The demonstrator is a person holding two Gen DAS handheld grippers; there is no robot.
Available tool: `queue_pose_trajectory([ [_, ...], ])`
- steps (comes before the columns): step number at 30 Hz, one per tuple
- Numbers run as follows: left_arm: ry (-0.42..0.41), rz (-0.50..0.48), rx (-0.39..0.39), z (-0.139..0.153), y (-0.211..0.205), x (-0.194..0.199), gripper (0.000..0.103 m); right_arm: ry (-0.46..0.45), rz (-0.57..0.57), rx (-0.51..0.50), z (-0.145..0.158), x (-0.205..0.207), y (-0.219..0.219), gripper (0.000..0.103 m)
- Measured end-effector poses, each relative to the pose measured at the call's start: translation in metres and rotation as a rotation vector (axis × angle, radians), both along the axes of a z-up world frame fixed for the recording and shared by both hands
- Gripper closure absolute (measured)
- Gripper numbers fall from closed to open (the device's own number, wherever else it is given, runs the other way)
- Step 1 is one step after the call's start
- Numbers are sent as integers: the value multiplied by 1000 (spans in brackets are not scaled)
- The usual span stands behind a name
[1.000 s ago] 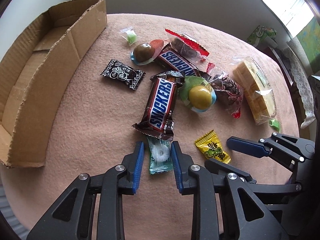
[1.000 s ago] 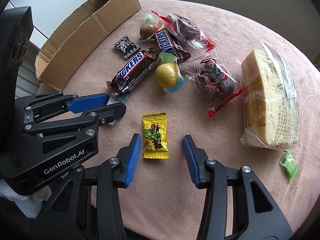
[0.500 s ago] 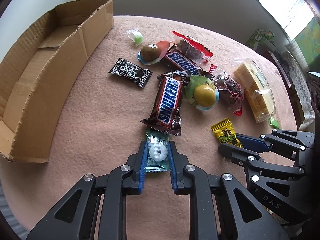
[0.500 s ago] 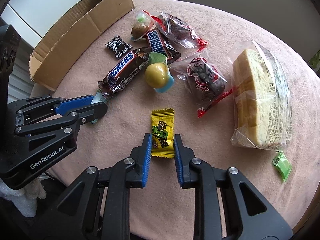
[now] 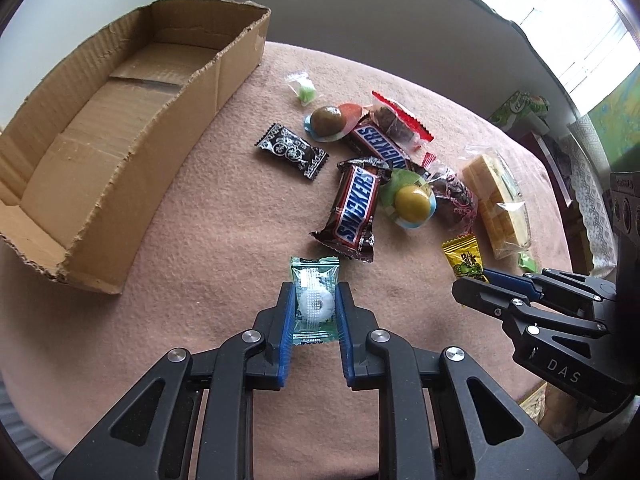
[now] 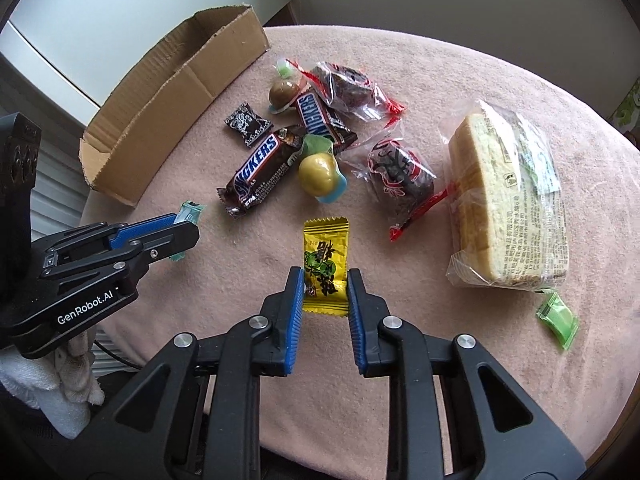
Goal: Organize snacks
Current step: 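Carry both candies over the cardboard box and open both tools to drop them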
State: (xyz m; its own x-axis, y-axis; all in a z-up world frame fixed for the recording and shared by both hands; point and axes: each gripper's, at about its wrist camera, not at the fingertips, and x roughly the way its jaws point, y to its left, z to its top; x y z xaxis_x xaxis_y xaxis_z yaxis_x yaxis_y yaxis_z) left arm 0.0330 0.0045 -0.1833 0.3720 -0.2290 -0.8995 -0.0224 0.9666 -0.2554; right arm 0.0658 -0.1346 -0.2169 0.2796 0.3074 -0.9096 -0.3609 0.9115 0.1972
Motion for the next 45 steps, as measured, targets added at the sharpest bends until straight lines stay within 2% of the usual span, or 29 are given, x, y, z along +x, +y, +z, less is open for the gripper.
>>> queue_pose_trajectory([
  [9, -97, 70, -17, 41, 25, -2, 85, -81, 24, 50, 45, 11, 17, 81],
  [16, -154, 171, -33, 66, 58, 3, 85, -144, 97, 92, 76, 27, 56, 81],
  [21, -175, 239, -17, 72, 83, 3, 85, -176, 157, 100, 88, 48, 86, 81],
  [31, -158, 343, 12, 64, 128, 2, 85, -162, 260, 109, 83, 81, 148, 81],
  [38, -139, 378, 24, 57, 141, 3, 85, -144, 321, 70, 68, 90, 194, 81],
  [45, -117, 401, 8, 51, 152, 4, 85, -119, 355, 42, 54, 93, 217, 81],
])
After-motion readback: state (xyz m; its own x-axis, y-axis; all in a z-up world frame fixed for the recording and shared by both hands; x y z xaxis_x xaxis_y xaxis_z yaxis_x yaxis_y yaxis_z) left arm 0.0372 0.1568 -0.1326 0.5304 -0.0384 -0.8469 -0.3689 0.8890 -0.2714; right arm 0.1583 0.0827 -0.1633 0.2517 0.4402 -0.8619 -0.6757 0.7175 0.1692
